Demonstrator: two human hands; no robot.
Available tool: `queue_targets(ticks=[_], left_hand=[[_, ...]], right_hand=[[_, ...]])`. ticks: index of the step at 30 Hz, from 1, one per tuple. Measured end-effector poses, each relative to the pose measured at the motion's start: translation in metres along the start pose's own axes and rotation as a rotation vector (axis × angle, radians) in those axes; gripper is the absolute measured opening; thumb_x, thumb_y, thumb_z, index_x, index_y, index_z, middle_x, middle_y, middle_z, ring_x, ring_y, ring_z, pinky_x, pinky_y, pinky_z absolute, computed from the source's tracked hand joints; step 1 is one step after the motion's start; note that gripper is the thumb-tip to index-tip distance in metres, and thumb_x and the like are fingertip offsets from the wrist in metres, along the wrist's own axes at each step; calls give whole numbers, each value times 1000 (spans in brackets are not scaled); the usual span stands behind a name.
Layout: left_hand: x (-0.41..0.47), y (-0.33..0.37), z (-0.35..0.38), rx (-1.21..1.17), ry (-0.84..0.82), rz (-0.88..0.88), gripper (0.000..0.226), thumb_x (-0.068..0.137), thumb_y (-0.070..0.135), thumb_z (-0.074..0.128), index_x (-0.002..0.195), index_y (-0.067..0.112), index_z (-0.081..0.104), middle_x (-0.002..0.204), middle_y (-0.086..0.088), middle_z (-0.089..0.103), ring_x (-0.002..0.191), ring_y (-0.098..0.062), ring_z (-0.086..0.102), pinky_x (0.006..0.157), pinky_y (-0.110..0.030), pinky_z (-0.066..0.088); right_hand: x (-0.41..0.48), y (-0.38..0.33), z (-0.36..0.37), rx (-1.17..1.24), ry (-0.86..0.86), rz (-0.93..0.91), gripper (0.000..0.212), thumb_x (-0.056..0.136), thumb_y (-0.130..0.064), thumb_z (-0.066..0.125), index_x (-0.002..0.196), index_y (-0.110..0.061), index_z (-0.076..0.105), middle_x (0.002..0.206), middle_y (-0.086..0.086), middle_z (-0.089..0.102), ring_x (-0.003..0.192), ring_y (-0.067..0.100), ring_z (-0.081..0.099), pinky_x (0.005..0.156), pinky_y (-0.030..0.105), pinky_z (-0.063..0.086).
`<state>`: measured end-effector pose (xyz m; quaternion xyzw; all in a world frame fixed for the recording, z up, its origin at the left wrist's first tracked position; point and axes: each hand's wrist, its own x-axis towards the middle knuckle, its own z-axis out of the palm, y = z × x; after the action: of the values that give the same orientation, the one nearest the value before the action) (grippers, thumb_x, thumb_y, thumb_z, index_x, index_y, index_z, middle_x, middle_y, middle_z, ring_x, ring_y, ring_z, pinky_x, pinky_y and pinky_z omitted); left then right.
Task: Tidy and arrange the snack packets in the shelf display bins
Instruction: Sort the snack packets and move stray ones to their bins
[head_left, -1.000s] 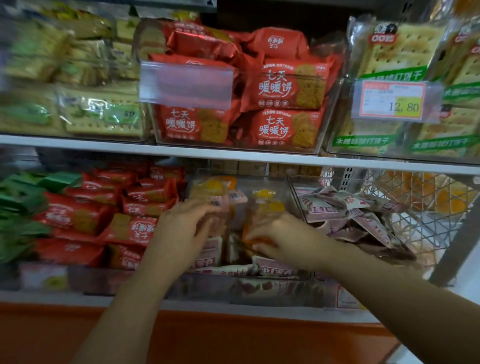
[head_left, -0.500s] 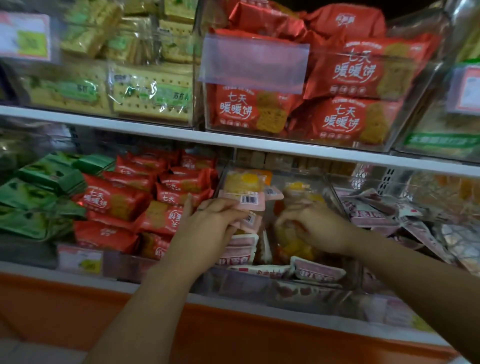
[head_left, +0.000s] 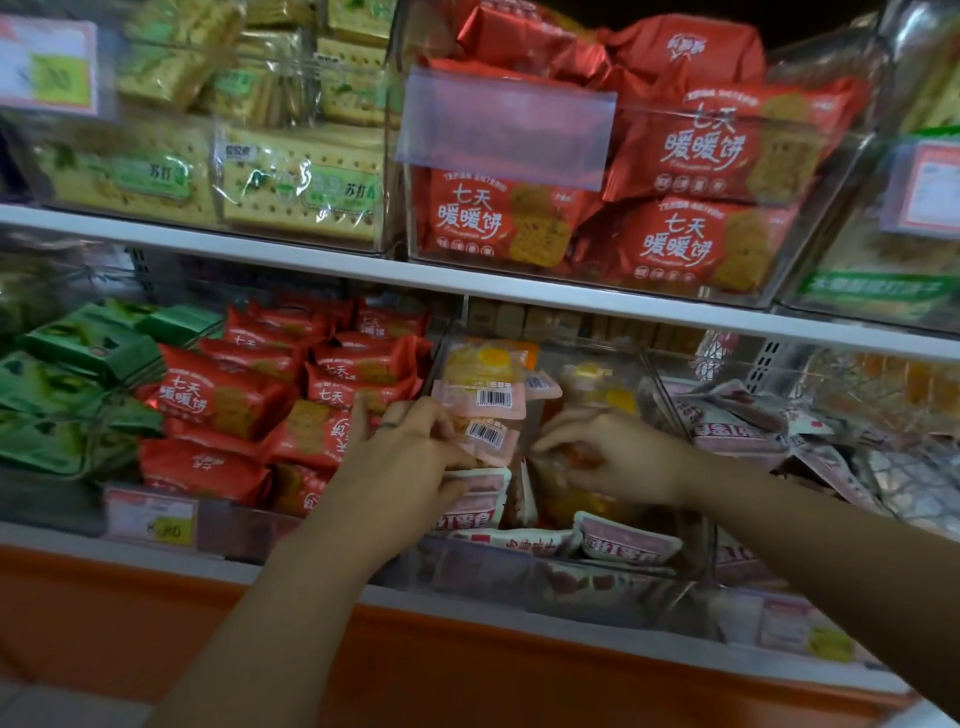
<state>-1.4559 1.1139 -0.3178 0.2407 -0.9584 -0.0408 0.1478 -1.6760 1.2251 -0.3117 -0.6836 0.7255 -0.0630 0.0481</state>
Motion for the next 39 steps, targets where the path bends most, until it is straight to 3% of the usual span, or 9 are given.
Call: queue_targets(ticks=[8,16,18,21,23,26,32,35,39], left_hand=[[4,6,-1,59,-83,-44,27,82,52,59,105,38,62,121,8,30,129,-15,21,114,-57,-3],[2,2,1,-19,-22,30,11,87,40,59,90,33,67,102,15,27,123,-8,23,116,-52,-6],[-2,0,-4,-88,34,41,8,85,39,62,84,32,66,97,17,31,109,-4,27,116,-51,-2],[-7,-7,-15,-277,186,76,10,84,35,64,75,32,58,90,22,40,90,1,36,113,-43,21],[-8,-8,-23,-394,251,74,11,86,32,59,76,31,55,92,21,46,88,2,46,91,-30,43],[-5,-3,-26,-446,333,57,8,89,28,54,81,29,52,91,19,50,86,1,52,71,-21,46],[3,18,-23,-459,536,146,15,90,32,44,84,20,52,88,12,51,80,-4,51,67,-16,44],[6,37,-22,-552,648,182,19,91,30,43,86,14,53,88,8,51,82,-3,51,71,-7,40],[16,57,-13,-648,678,164,12,92,26,50,86,16,51,85,4,54,80,-3,51,69,-8,41]], right_hand=[[12,-7,4,0,-48,-21,30,86,-13,60,113,-27,63,119,1,51,112,17,47,95,37,41],[16,-6,0,-55,-109,-118,35,84,-10,61,110,-34,67,116,-3,46,109,13,43,92,28,41],[14,-4,-3,-33,-111,-89,31,84,-13,64,110,-31,68,106,-7,43,102,10,45,85,21,41],[6,-1,-4,0,-72,-62,25,84,-22,67,108,-29,68,103,-4,48,99,12,47,86,29,42],[0,-1,-3,72,-32,-49,24,84,-24,67,108,-29,69,103,-3,53,98,11,50,87,31,43],[-10,-7,-6,176,68,-57,22,84,-24,68,106,-26,70,106,-4,59,100,6,54,88,23,45],[-40,-33,-27,661,227,85,50,70,-38,71,116,-40,53,112,-14,61,106,-1,57,93,21,46],[-47,-50,-23,785,212,40,67,74,-23,74,133,-26,44,120,-13,59,110,0,57,91,17,46],[-62,-51,-19,1065,274,142,47,81,-29,69,124,-16,55,114,1,66,105,15,64,86,30,51]])
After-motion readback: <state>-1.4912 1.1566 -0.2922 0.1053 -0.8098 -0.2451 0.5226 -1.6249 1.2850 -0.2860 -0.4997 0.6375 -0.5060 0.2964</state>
